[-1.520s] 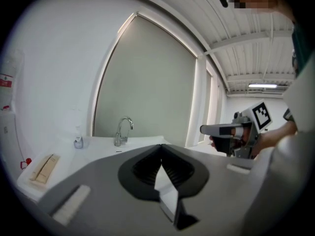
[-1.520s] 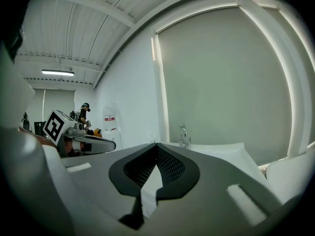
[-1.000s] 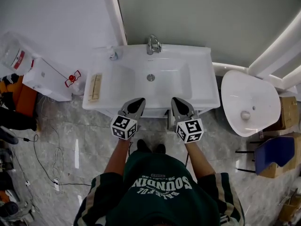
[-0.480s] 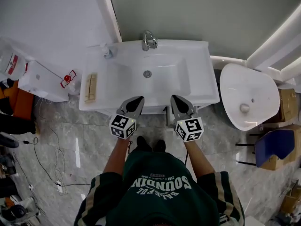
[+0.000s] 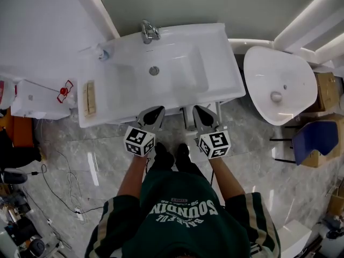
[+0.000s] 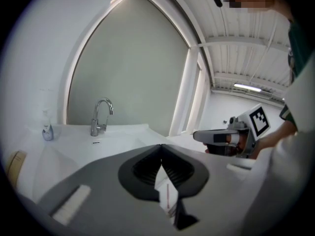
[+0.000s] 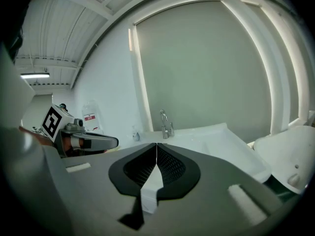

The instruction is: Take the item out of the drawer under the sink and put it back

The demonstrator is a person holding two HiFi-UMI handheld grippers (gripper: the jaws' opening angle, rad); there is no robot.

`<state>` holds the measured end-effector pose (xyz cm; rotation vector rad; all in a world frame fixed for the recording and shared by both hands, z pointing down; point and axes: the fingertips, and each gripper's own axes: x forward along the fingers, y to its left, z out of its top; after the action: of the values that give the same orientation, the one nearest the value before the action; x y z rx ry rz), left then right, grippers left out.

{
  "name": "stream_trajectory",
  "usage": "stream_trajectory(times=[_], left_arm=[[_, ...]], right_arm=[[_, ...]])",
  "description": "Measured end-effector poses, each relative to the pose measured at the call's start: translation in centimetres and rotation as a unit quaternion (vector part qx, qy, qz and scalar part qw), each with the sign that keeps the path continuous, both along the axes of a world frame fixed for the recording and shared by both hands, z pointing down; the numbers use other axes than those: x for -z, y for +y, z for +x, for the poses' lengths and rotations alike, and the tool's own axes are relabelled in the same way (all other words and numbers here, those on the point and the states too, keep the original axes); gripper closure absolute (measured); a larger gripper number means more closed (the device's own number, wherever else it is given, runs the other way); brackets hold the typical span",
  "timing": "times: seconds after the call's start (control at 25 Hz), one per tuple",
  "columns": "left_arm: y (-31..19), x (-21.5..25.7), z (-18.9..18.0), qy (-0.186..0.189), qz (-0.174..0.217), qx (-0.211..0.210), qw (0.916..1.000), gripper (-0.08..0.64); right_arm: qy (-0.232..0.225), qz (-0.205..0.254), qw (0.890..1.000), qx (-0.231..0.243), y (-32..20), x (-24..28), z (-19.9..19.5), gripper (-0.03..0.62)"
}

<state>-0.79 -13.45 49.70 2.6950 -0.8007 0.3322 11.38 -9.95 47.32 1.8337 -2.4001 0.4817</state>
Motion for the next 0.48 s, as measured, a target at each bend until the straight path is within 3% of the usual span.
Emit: stream_trajectory(times=[0.24, 0.48], left_arm=[[1.9, -3.7, 3.0, -0.011, -0.034, -0.041, 0.9985, 0.509], [4.1, -6.2, 4.8, -0.021, -0.057, -0.077, 0.9952, 0.510]], right_arm=[[-0.028, -0.063, 0.997, -0.036, 2.8, -6.0, 2.1, 0.589], [-0.066, -0.133, 0.985, -0.088, 5.1, -12.1, 4.3, 0.571]])
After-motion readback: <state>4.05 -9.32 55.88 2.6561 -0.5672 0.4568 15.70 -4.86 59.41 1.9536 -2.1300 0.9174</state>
